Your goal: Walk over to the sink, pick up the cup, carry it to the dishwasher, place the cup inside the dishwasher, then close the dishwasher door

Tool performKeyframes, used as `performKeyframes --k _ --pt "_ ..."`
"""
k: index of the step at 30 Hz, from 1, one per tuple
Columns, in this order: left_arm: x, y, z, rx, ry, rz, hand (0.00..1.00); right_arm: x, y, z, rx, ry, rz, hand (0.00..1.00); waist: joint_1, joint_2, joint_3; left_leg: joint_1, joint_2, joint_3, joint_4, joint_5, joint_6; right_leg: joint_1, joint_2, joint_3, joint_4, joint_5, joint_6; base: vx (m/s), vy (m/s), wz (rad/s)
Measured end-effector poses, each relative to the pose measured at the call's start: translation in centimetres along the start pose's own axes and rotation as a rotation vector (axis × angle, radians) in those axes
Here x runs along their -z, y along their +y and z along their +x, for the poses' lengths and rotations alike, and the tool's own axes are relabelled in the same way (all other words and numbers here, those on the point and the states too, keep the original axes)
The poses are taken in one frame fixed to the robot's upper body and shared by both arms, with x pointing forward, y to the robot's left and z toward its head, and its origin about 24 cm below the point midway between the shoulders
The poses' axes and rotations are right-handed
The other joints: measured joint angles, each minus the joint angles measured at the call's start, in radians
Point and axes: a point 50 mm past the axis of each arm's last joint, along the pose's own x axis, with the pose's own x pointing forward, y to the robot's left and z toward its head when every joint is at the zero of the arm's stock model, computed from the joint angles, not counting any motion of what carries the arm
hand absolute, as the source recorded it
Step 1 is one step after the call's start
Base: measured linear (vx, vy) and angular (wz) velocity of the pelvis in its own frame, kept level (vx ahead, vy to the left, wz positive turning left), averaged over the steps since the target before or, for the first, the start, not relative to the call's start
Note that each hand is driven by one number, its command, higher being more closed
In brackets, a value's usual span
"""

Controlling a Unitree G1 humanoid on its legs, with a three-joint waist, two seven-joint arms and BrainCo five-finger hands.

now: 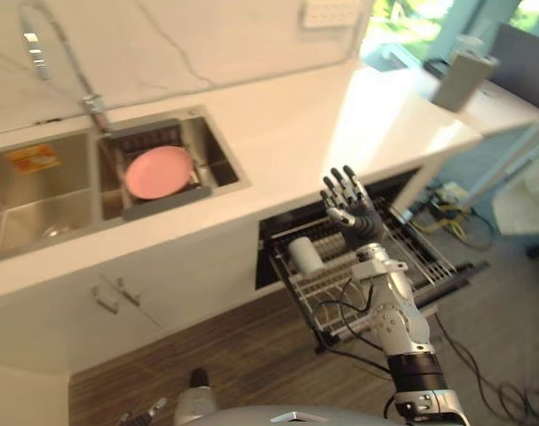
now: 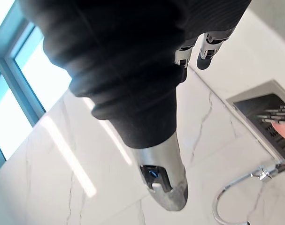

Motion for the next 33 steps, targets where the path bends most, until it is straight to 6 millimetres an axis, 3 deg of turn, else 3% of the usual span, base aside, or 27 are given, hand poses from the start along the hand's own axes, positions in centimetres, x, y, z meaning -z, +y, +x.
performKeyframes --k 3,6,8,10,11,12,13,14,15,16,17,18,20,23,25,26,28,29,31,33 --pt "2.5 -0.8 -0.5 0.046 0.067 -0.013 0.0 -0.9 0.0 0.1 0.04 -0.039 -0.011 0.0 -0.018 -0.01 -0.009 0.014 -0.003 0.11 -0.066 0.032 0.021 0.013 -0.026 -0.072 -0.001 -0.004 0.014 0.02 0.017 0.71" --pt "3.4 -0.7 -0.7 0.063 0.098 -0.033 0.0 -1.4 -0.4 0.1 0.095 -0.069 -0.025 0.0 -0.01 -0.016 -0.009 0.008 -0.026 0.114 -0.066 0.047 0.016 0.008 -0.057 -0.083 0.011 -0.008 0.031 0.03 0.072 0.24" --pt "4.0 -0.3 -0.7 0.078 0.123 -0.075 0.0 -2.2 -1.0 -0.4 0.151 -0.103 -0.033 0.0 -0.015 -0.04 -0.011 0.001 -0.073 0.114 -0.066 0.037 0.028 -0.023 -0.124 -0.087 0.083 -0.051 0.063 0.04 0.102 0.15" --pt "3.7 0.2 -0.5 0.096 0.113 -0.076 0.0 -2.8 -1.7 -1.0 0.211 -0.137 -0.037 0.0 -0.021 -0.081 -0.014 0.005 -0.127 0.117 -0.065 0.014 0.049 -0.038 -0.197 -0.091 0.148 -0.073 0.064 0.15 0.165 0.18" --pt "3.5 0.3 -0.5 0.11 0.111 -0.088 0.0 -3.2 -2.4 -1.6 0.255 -0.156 -0.048 0.0 -0.029 -0.089 -0.017 0.016 -0.156 0.113 -0.065 -0.01 0.06 -0.043 -0.233 -0.095 0.216 -0.069 0.006 0.17 0.141 0.24" --pt "3.7 0.1 -0.5 0.122 0.12 -0.089 0.0 -3.2 -2.8 -2.0 0.274 -0.153 -0.055 0.0 -0.034 -0.076 -0.017 0.013 -0.155 0.105 -0.065 -0.008 0.071 -0.064 -0.248 -0.081 0.284 -0.048 -0.046 0.11 0.134 0.35" --pt "3.3 -0.1 -0.4 0.149 0.107 -0.089 0.0 -3.2 -3.5 -2.8 0.321 -0.149 -0.058 0.0 -0.047 -0.056 -0.023 0.022 -0.145 0.092 -0.059 -0.016 0.081 -0.13 -0.261 -0.017 0.416 0.03 -0.168 0.08 0.186 0.39" --pt "2.9 -0.1 -0.4 0.17 0.094 -0.08 0.0 -3.0 -3.6 -3.2 0.337 -0.145 -0.054 0.0 -0.055 -0.056 -0.024 0.038 -0.14 0.081 -0.059 -0.026 0.091 -0.173 -0.258 0.06 0.489 0.107 -0.22 0.18 0.252 0.38" --pt "2.4 0.0 -0.2 0.187 0.083 -0.069 0.0 -2.9 -3.6 -3.2 0.338 -0.143 -0.047 0.0 -0.062 -0.055 -0.022 0.053 -0.136 0.06 -0.059 -0.041 0.108 -0.217 -0.242 0.153 0.554 0.149 -0.192 0.2 0.17 0.34" --pt "1.8 0.6 0.0 0.189 0.075 -0.057 0.0 -2.6 -3.4 -3.2 0.338 -0.144 -0.03 0.0 -0.074 -0.066 -0.014 0.057 -0.126 0.035 -0.059 -0.049 0.116 -0.25 -0.188 0.222 0.605 0.068 -0.125 0.21 0.092 0.6" --pt "0.7 1.0 0.3 0.203 0.055 -0.043 0.0 -2.6 -3.3 -3.3 0.335 -0.156 -0.013 0.0 -0.089 -0.088 -0.014 0.056 -0.118 -0.005 -0.059 -0.053 0.123 -0.268 -0.101 0.265 0.613 -0.045 -0.094 0.17 0.06 0.9" --pt "-0.5 1.0 0.5 0.228 0.042 -0.029 0.0 -3.3 -3.3 -3.7 0.333 -0.182 -0.016 0.0 -0.097 -0.098 -0.013 0.056 -0.121 -0.046 -0.059 -0.059 0.129 -0.279 -0.022 0.291 0.573 -0.117 -0.079 0.18 0.066 0.97" --pt "-1.7 0.6 0.7 0.273 0.025 -0.002 0.0 -4.8 -3.4 -4.2 0.333 -0.242 -0.035 0.0 -0.111 -0.098 -0.013 0.057 -0.151 -0.109 -0.059 -0.07 0.143 -0.307 0.055 0.332 0.478 -0.16 -0.067 0.16 0.051 1.03" --pt "-1.8 0.3 0.7 0.312 0.041 0.008 0.0 -6.2 -3.9 -4.9 0.342 -0.298 -0.046 0.0 -0.131 -0.09 -0.009 0.077 -0.202 -0.161 -0.059 -0.093 0.158 -0.411 0.104 0.447 0.399 -0.139 -0.064 0.17 -0.004 0.77" --pt "-0.4 0.5 0.6 0.315 0.086 0.014 0.0 -6.3 -3.9 -5.0 0.328 -0.3 -0.052 0.0 -0.14 -0.088 -0.009 0.114 -0.222 -0.165 -0.059 -0.107 0.145 -0.428 0.105 0.458 0.352 -0.046 -0.088 0.27 -0.071 0.46" --pt "0.1 0.9 0.5 0.306 0.099 0.028 0.0 -6.4 -3.8 -4.9 0.313 -0.302 -0.054 0.0 -0.146 -0.103 -0.019 0.137 -0.24 -0.169 -0.057 -0.126 0.142 -0.414 0.097 0.458 0.301 0.059 -0.092 0.37 -0.138 0.3" --pt "0.6 1.1 0.5 0.298 0.111 0.012 0.0 -6.8 -3.5 -4.8 0.289 -0.311 -0.066 0.0 -0.136 -0.11 -0.032 0.124 -0.245 -0.173 0.019 -0.191 0.13 -0.347 0.095 0.455 0.209 0.037 -0.101 0.29 -0.114 0.09" --pt "0.3 0.4 0.4 0.315 0.101 -0.007 0.0 -7.2 -3.2 -4.6 0.27 -0.325 -0.073 0.0 -0.125 -0.082 -0.033 0.103 -0.22 -0.158 0.064 -0.223 0.12 -0.32 0.12 0.451 0.149 0.053 -0.108 0.16 -0.056 -0.12" --pt "0.1 -0.4 0.3 0.333 0.092 -0.018 0.0 -7.5 -3.2 -4.4 0.262 -0.331 -0.075 0.0 -0.127 -0.052 -0.037 0.105 -0.193 -0.129 0.084 -0.239 0.107 -0.287 0.143 0.437 0.086 0.069 -0.118 0.25 -0.074 -0.02" --pt "0.2 -0.5 0.3 0.337 0.092 -0.034 0.0 -7.6 -3.2 -4.4 0.262 -0.335 -0.07 0.0 -0.131 -0.036 -0.04 0.117 -0.173 -0.116 0.088 -0.248 0.093 -0.252 0.164 0.433 0.039 0.078 -0.127 0.22 -0.065 -0.03"
